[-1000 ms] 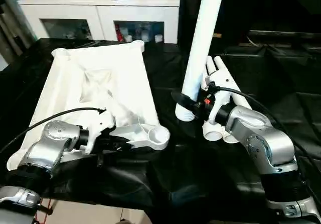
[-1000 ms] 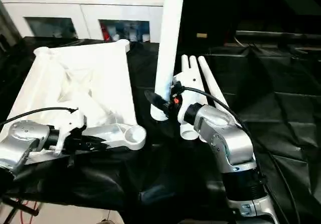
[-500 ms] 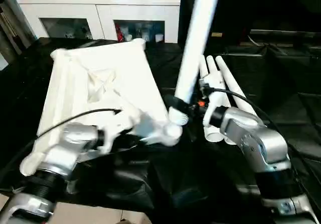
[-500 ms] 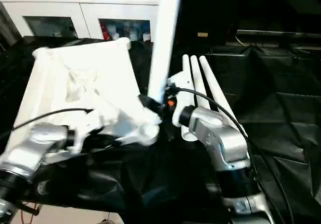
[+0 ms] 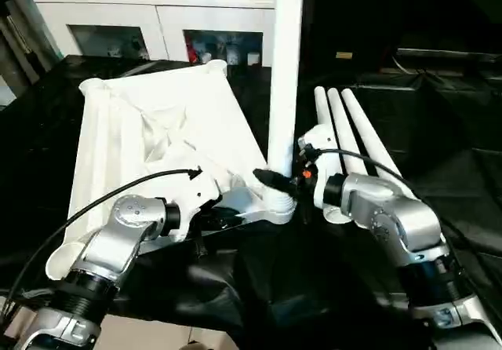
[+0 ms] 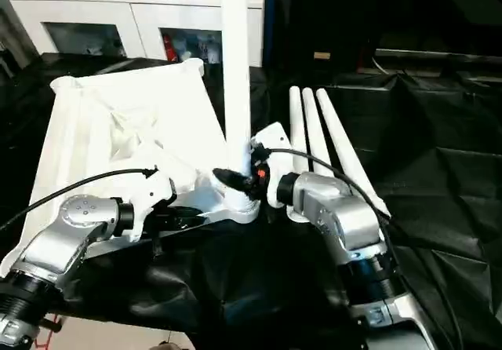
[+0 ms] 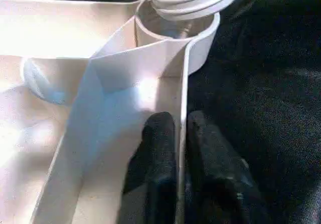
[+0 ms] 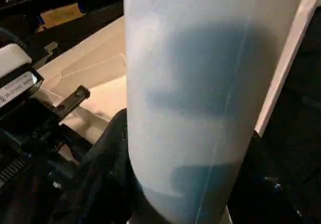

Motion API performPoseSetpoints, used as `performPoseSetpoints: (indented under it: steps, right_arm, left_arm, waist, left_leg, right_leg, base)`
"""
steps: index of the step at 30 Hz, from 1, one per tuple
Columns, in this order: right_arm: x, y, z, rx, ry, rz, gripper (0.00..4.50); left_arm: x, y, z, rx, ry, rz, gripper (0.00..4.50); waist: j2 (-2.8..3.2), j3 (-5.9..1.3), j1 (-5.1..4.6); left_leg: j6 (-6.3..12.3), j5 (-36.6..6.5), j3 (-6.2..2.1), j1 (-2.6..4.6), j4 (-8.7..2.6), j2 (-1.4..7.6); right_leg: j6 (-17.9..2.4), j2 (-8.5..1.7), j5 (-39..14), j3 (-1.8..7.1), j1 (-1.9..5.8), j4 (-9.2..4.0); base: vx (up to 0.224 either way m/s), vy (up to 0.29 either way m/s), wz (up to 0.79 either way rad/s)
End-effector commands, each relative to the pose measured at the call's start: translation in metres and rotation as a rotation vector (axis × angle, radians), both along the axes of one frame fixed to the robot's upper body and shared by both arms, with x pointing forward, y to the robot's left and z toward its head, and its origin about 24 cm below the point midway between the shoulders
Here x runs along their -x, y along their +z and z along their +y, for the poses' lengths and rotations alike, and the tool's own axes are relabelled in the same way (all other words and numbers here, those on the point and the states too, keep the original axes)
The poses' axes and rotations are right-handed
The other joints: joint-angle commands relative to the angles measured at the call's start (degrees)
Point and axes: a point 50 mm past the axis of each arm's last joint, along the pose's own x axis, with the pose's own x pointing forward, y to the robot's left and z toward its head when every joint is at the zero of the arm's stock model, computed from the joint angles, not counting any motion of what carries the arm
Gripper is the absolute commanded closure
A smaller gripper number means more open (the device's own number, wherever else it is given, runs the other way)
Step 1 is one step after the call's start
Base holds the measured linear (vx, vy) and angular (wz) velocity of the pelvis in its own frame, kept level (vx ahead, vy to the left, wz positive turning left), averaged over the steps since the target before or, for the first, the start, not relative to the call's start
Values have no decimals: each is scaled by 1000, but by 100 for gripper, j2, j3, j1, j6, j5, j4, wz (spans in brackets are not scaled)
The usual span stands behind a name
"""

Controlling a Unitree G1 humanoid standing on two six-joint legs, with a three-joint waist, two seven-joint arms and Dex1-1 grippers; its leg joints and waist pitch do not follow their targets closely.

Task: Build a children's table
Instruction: Insert table leg to table base

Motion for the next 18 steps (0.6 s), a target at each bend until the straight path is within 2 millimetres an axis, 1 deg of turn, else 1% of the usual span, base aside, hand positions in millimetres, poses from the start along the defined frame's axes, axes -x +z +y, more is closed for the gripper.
performPoseSetpoints:
  steps: [1, 2, 4, 6, 7, 8, 9, 10, 11, 12, 15, 18]
  right_arm:
    - [-5, 6, 0, -12, -7, -31, 259]
    - [-5, 6, 0, -12, -6, -30, 259]
    - [-5, 6, 0, -9, -4, -27, 259]
    - [-4, 4, 0, -1, -1, -24, 259]
    - [-5, 3, 0, 6, 0, -23, 259]
    - [-5, 3, 0, 8, -1, -22, 259]
    - [-6, 3, -1, 10, -3, -22, 259]
    - [-6, 3, -1, 10, -3, -22, 259]
    - [-7, 2, -1, 15, -7, -22, 259]
    - [-7, 2, -1, 20, -8, -23, 259]
    - [-10, -3, -1, 39, -12, -20, 259]
    - [-11, -5, -1, 53, -12, -18, 259]
  left_arm:
    - [2, -12, 6, -37, 18, 54, 387]
    - [2, -12, 7, -35, 22, 59, 387]
    - [0, -13, 9, -44, 35, 57, 421]
    - [-1, -13, 10, -55, 39, 58, 425]
    - [-1, -15, 12, -70, 35, 66, 435]
    - [-1, -15, 12, -75, 32, 73, 444]
    - [-1, -15, 13, -75, 27, 89, 444]
    - [-1, -16, 13, -74, 26, 92, 444]
    - [-1, -16, 13, -72, 19, 103, 444]
    - [-1, -16, 13, -72, 15, 109, 444]
    - [-1, -17, 13, -87, -3, 123, 449]
    - [-2, -18, 12, -92, -11, 133, 449]
  waist:
    - [-62, -395, 18]
    - [-49, -391, 13]
    - [-60, -391, 14]
    - [-51, -388, 10]
    - [-56, -387, 10]
    - [-40, -383, 8]
    - [-36, -381, 2]
    - [-44, -382, -1]
    - [-36, -381, -7]
    - [-41, -382, -15]
    - [-42, -393, -21]
    - [-40, -400, -16]
  left_leg:
    - [120, -627, -42, 37, -373, 196]
    - [81, -679, -43, 43, -378, 194]
    - [51, -710, -48, 41, -384, 194]
    - [31, -734, -51, 41, -386, 192]
    - [23, -756, -49, 41, -385, 191]
    - [0, -821, -49, 50, -389, 191]
    - [-16, -850, -55, 49, -395, 195]
    - [-34, -884, -53, 55, -396, 193]
    - [-43, -876, -59, 50, -399, 195]
    - [-45, -878, -58, 46, -399, 192]
    - [-37, -814, -54, 41, -388, 189]
    - [8, -716, -54, 36, -381, 189]
  right_leg:
    - [-1237, -372, -731, 198, 284, -402]
    - [-1224, -364, -779, 198, 279, -408]
    - [-1199, -369, -820, 198, 287, -408]
    - [-1180, -369, -854, 201, 285, -414]
    - [-1172, -372, -900, 204, 284, -423]
    - [-1164, -371, -989, 204, 273, -432]
    - [-1165, -373, -1024, 202, 274, -430]
    - [-1158, -369, -1070, 202, 272, -437]
    - [-1166, -372, -1047, 202, 273, -430]
    - [-1169, -371, -1046, 201, 276, -434]
    - [-1207, -374, -920, 201, 284, -421]
    - [-1267, -367, -696, 199, 294, -401]
  base:
    - [0, 0, 0]
    - [0, 0, 0]
    - [0, 0, 0]
    - [0, 0, 0]
    - [0, 0, 0]
    - [0, 0, 0]
    - [0, 0, 0]
    - [0, 0, 0]
    - [0, 0, 0]
    - [0, 0, 0]
    - [0, 0, 0]
    - [0, 0, 0]
